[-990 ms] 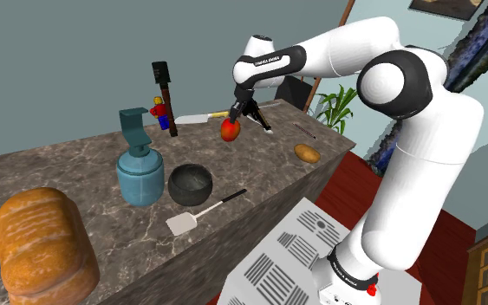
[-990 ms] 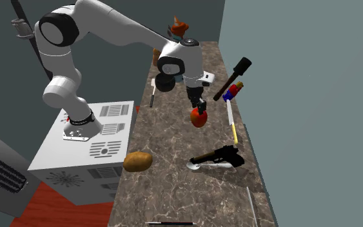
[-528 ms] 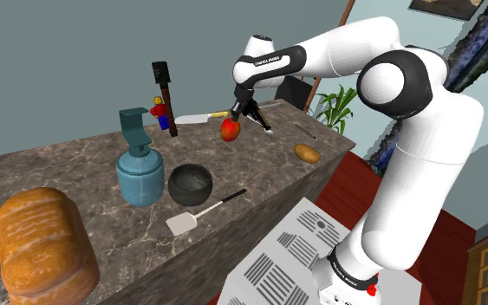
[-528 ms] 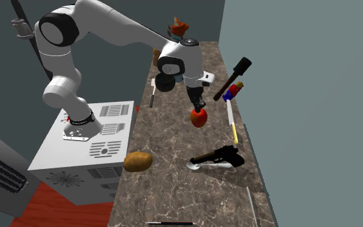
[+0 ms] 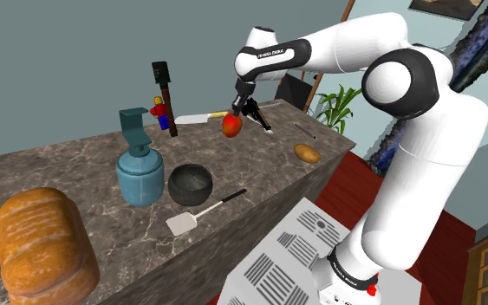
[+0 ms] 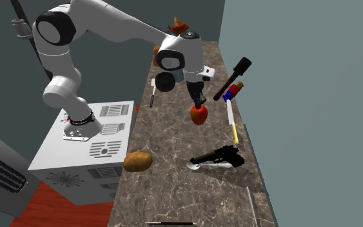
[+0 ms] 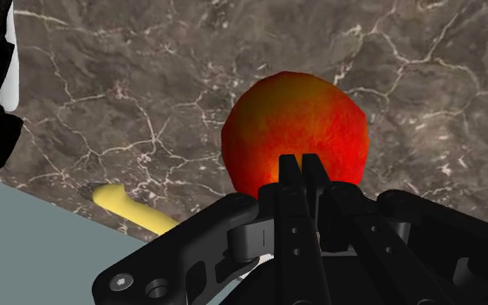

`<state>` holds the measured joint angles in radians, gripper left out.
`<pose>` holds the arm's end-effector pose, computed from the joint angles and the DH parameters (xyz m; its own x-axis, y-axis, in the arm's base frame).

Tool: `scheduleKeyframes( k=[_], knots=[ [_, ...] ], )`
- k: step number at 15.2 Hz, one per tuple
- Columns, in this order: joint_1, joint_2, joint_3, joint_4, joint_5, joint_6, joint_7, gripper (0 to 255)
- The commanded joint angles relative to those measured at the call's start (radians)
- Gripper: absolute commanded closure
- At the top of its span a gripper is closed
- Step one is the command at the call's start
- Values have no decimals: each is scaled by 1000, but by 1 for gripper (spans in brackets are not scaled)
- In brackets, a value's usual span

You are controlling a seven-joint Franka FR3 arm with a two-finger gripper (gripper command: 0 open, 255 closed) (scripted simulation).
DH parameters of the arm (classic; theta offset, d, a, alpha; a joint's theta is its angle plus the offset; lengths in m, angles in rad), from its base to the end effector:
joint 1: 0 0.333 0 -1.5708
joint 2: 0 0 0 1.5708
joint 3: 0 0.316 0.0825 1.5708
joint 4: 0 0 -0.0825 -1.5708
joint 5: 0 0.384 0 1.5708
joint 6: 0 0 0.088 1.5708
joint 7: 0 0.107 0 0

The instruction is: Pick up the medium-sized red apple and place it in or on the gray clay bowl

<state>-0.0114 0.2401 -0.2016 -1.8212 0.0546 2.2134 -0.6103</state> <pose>0.6233 -0.1249 0.4226 0.9197 0.3708 0.1288 0.3616 -0.9280 0.0893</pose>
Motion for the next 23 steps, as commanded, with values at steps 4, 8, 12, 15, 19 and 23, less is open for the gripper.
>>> scheduleKeyframes(
  k=[4, 8, 12, 15, 19, 23],
  knots=[
    [0, -19, -2, 45, -6, -64, 3, 255],
    [1, -32, -3, 82, -10, -113, 6, 255],
    [1, -41, -4, 124, -13, -164, 8, 255],
    [1, -46, -4, 158, -14, -203, 9, 255],
    [0, -49, -5, 207, -15, -256, 10, 255],
    [-1, -49, -6, 262, -16, -310, 10, 255]
  ],
)
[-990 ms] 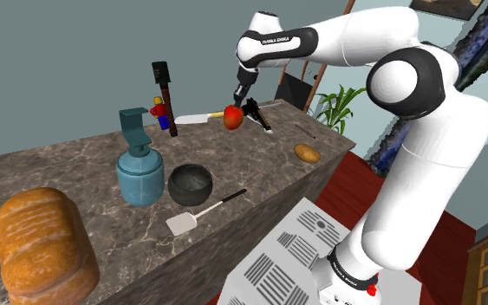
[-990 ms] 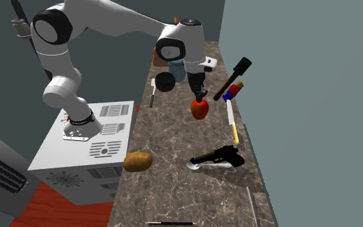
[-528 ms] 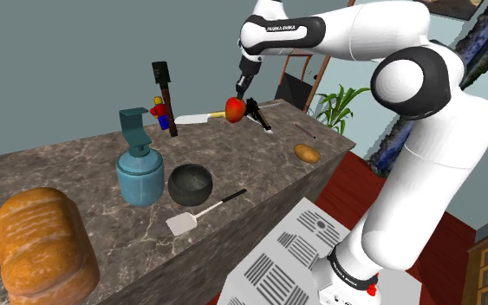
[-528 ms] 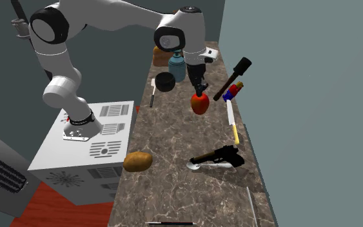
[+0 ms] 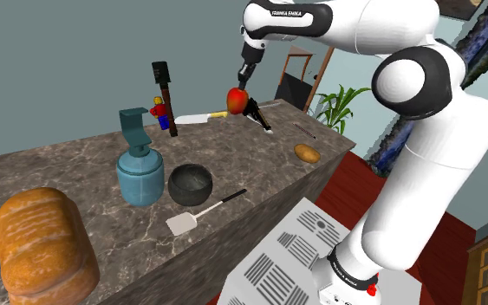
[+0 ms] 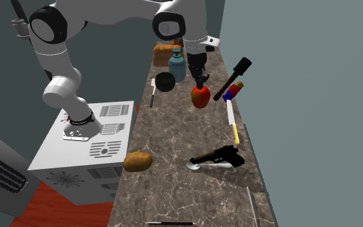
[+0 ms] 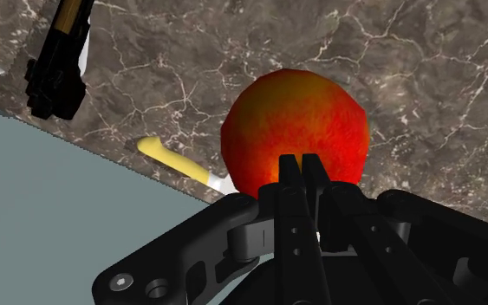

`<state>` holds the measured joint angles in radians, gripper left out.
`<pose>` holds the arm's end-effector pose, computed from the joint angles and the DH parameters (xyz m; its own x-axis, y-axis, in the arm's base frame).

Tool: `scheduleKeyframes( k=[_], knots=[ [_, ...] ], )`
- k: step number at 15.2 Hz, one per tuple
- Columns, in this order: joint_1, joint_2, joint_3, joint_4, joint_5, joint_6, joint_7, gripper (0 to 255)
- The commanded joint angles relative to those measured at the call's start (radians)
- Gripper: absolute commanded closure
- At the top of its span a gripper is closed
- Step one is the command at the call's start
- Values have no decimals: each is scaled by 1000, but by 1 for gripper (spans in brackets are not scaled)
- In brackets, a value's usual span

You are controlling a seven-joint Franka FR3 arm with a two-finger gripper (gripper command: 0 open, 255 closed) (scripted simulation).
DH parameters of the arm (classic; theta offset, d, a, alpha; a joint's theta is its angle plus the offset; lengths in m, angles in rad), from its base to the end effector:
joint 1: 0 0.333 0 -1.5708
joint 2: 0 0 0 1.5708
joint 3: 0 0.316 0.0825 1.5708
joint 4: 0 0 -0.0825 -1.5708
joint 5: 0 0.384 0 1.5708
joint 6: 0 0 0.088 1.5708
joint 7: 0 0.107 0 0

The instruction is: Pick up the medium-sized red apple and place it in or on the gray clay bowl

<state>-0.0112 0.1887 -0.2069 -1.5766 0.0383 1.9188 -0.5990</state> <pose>0.6233 -0.1247 0.5446 0.9197 0.3707 0.1291 0.3615 -0.9281 0.0892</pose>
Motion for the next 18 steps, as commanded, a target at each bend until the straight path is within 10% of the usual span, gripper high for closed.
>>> scheduleKeyframes(
  k=[1, 18],
  knots=[
    [-2, 4, -1, 32, 1, -29, -1, 255],
    [161, -286, 137, -205, -95, -85, 312, 255]
  ],
)
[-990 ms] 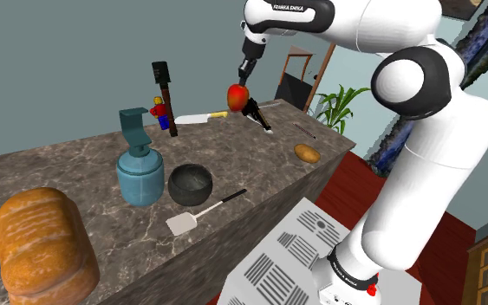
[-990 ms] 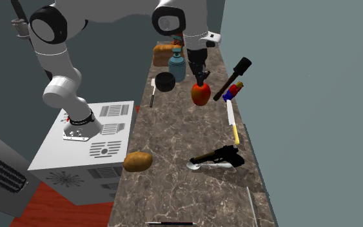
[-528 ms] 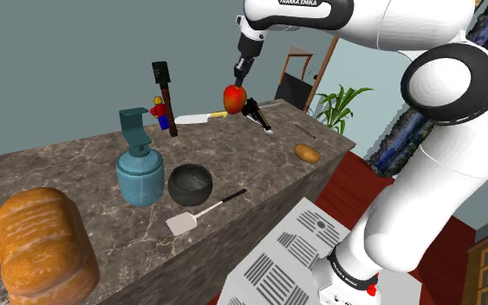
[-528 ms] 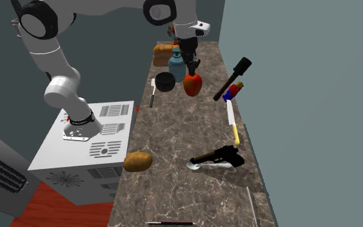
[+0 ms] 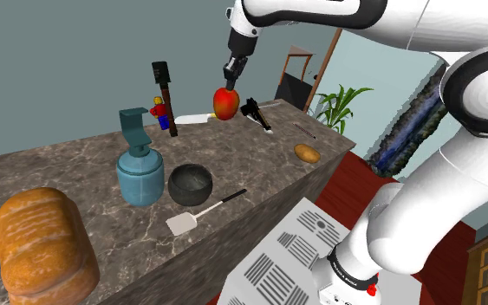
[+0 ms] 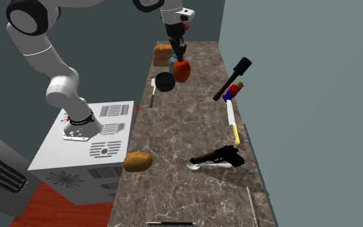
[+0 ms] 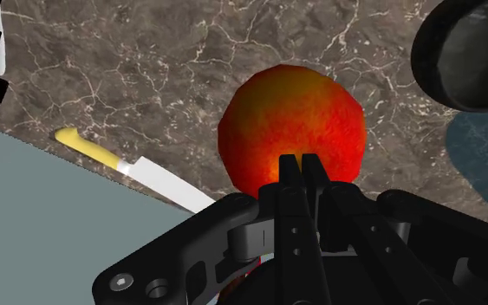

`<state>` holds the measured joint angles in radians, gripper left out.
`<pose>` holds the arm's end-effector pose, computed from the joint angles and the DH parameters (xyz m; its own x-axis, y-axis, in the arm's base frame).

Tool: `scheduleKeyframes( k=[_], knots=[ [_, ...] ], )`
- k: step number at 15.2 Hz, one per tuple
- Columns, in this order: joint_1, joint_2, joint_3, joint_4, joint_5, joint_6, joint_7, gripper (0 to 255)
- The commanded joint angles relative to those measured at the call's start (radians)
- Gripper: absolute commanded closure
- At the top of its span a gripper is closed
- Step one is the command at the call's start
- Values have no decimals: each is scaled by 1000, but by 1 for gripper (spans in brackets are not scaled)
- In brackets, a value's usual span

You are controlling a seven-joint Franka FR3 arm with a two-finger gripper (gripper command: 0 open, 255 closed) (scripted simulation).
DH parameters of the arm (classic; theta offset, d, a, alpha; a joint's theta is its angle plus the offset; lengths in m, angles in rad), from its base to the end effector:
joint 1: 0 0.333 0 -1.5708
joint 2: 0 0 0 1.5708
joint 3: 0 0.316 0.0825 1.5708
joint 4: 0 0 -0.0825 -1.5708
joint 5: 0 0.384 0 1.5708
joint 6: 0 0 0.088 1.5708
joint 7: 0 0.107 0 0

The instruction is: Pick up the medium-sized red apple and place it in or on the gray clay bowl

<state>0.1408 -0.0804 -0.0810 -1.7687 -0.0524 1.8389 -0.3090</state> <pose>0.5504 0.0272 0.5989 0.9193 0.3719 0.1286 0.3629 -0.9276 0.0888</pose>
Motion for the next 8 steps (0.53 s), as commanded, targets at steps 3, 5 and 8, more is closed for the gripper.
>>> scheduleKeyframes(
  k=[3, 5, 8],
  knots=[
    [39, -56, 50, -36, -11, -25, 91, 255],
    [58, -76, 77, -45, -14, -39, 137, 255],
    [87, -100, 118, -50, -17, -62, 206, 255]
  ],
)
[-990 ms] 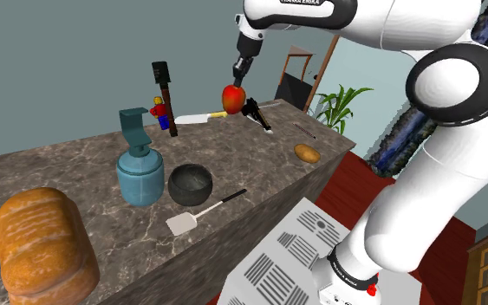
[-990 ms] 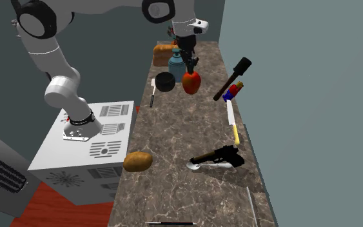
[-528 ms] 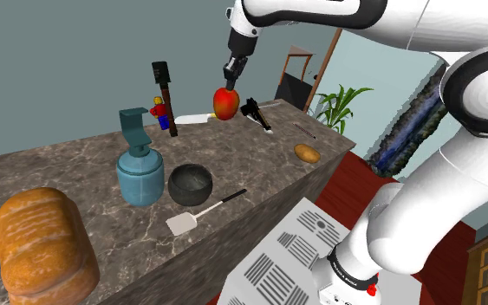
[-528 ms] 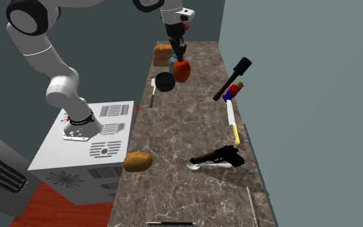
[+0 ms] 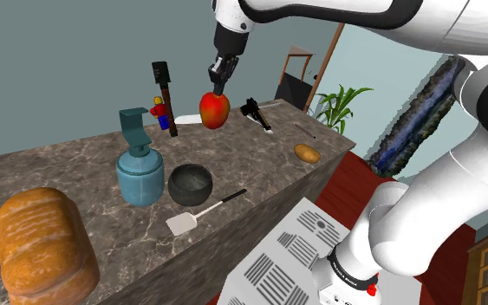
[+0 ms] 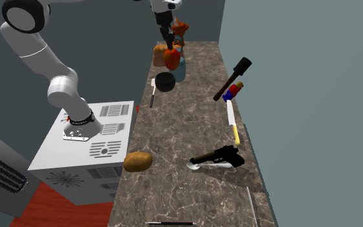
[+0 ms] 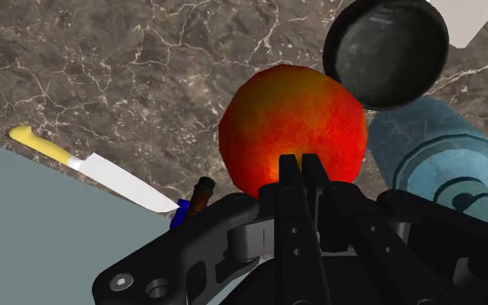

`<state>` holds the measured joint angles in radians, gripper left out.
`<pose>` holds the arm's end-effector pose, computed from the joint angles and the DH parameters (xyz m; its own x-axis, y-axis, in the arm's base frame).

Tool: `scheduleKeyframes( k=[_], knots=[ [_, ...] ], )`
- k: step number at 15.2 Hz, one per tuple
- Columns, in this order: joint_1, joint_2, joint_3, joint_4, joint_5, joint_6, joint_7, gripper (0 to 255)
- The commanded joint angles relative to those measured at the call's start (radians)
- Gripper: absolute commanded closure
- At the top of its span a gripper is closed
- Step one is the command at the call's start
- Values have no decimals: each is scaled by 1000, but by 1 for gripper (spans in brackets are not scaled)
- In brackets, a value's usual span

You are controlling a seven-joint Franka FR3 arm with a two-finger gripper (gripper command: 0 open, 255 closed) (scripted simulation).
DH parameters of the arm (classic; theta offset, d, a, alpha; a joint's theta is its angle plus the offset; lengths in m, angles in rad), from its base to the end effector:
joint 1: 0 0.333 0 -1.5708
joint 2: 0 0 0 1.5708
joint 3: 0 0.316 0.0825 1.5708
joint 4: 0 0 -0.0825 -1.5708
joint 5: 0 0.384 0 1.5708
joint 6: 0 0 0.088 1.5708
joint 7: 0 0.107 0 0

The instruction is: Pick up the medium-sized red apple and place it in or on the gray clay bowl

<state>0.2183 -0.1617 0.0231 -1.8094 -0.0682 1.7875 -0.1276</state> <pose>0.5079 0.1200 0.6174 0.9192 0.3722 0.1285 0.3632 -0.9275 0.0887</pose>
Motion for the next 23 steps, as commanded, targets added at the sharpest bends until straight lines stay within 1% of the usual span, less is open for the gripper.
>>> scheduleKeyframes(
  k=[1, 7, 23],
  knots=[
    [19, -25, 28, -8, -1, -19, 47, 255],
    [80, -37, 123, 26, -1, -78, 199, 255],
    [81, -60, 123, -214, -2, 139, 214, 255]
  ],
)
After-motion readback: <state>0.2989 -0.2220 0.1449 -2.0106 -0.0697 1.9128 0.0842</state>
